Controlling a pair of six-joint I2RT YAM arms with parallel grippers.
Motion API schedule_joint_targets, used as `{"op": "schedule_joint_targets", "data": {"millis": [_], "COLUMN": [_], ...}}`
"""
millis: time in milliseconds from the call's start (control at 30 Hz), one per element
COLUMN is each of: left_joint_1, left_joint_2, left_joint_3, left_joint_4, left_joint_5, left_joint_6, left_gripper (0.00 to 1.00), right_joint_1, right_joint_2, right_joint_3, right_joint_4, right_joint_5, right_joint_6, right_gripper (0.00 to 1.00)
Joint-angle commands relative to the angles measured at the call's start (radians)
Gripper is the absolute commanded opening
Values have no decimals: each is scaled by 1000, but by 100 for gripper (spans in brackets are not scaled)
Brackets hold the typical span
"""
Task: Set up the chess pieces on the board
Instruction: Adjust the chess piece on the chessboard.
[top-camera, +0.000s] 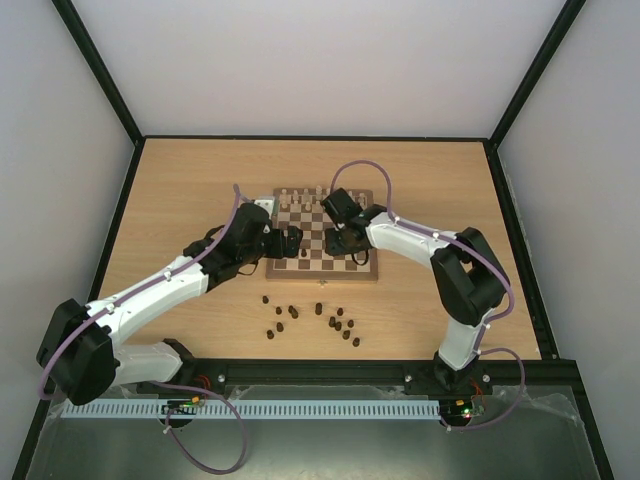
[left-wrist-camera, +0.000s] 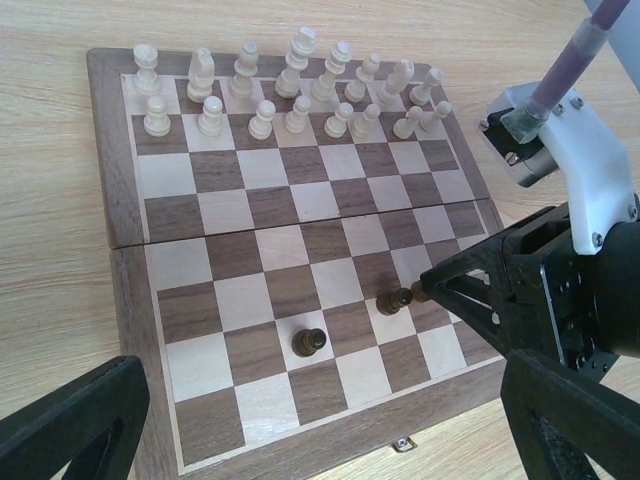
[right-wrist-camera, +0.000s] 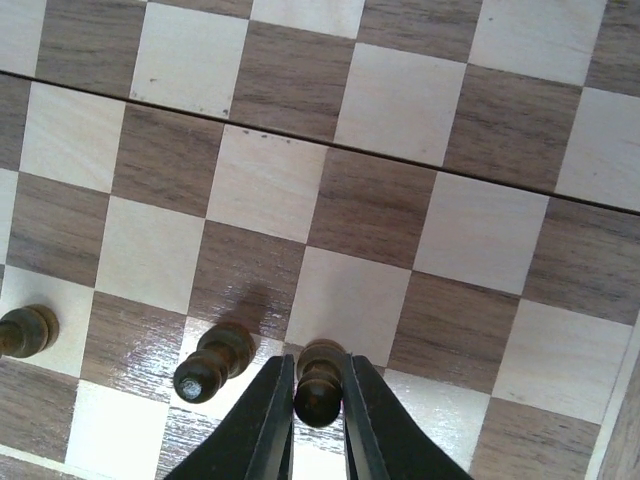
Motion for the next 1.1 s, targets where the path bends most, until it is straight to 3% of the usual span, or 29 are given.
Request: {"op": "schedule_joint_targets", "data": {"millis": [0, 600, 867, 1067], "left_joint_1": [-3, -7, -6, -6], "left_joint_2": [4, 3, 10, -1], "left_joint_3": [-14, -19, -19, -21], "left_joint_4": [27, 33, 35, 33], "left_joint_5": [7, 18, 14, -8], "left_joint_6": [1, 1, 1, -2], "left_gripper": [99, 99, 99, 100], "right_joint_1": [18, 32, 32, 32], "right_joint_2": [-12, -52, -75, -92], "right_joint_3": [9, -33, -24, 17], "right_joint_4": [-60, -74, -73, -75], "right_joint_5": [22, 43, 55, 43], "right_joint_6": [10, 32, 33, 23], "right_gripper": [15, 16, 36, 38]}}
